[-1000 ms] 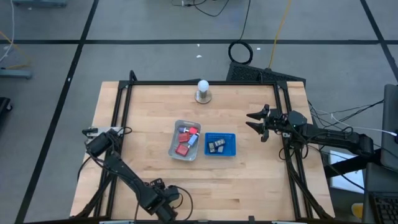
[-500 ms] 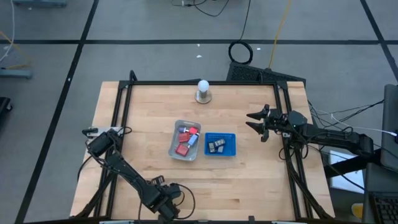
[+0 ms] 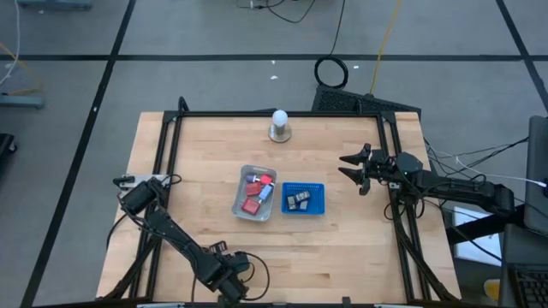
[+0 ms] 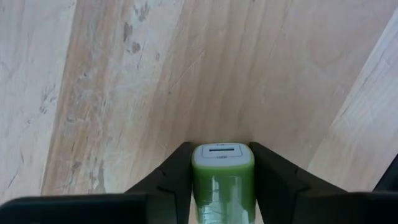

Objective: Pick & Place Office items
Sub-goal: Put the green charger adapter into the gray bin

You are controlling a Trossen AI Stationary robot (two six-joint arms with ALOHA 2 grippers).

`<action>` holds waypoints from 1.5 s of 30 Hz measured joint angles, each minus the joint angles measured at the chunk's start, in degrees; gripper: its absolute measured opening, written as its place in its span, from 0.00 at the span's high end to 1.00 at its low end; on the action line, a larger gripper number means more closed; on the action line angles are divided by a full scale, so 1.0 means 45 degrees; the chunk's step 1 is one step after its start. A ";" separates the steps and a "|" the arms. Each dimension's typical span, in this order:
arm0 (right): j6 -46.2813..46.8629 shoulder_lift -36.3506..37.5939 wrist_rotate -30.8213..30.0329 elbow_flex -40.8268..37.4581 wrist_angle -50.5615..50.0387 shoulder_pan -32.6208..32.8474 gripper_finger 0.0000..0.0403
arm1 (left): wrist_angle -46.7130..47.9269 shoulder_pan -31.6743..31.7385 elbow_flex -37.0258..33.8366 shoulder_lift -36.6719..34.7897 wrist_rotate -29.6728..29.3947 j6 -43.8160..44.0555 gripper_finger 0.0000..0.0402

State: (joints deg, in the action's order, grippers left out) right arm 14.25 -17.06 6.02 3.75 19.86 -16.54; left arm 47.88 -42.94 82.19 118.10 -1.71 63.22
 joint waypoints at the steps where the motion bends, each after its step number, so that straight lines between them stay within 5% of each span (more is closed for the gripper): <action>1: 0.0002 0.0000 0.0003 0.0000 0.0005 -0.0002 0.51 | 0.0036 0.0000 0.0000 -0.0045 0.0014 -0.0005 0.68; 19: -0.0001 0.0002 0.0002 0.0000 0.0000 0.0000 0.51 | 0.0260 -0.0180 0.0151 -0.2099 -0.1018 0.0223 0.68; 37: 0.0000 0.0003 0.0001 0.0000 0.0001 0.0000 0.51 | -0.0135 0.0535 0.0151 -0.5029 -0.5330 -0.0154 0.68; 45: 0.0002 0.0005 0.0000 0.0000 0.0005 -0.0003 0.51 | -0.0621 0.1657 0.0165 -0.5331 -0.6076 -0.0684 0.68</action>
State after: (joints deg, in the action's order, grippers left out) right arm 14.26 -17.04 6.02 3.75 19.88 -16.56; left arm 45.08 -35.48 82.94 94.11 -29.05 60.14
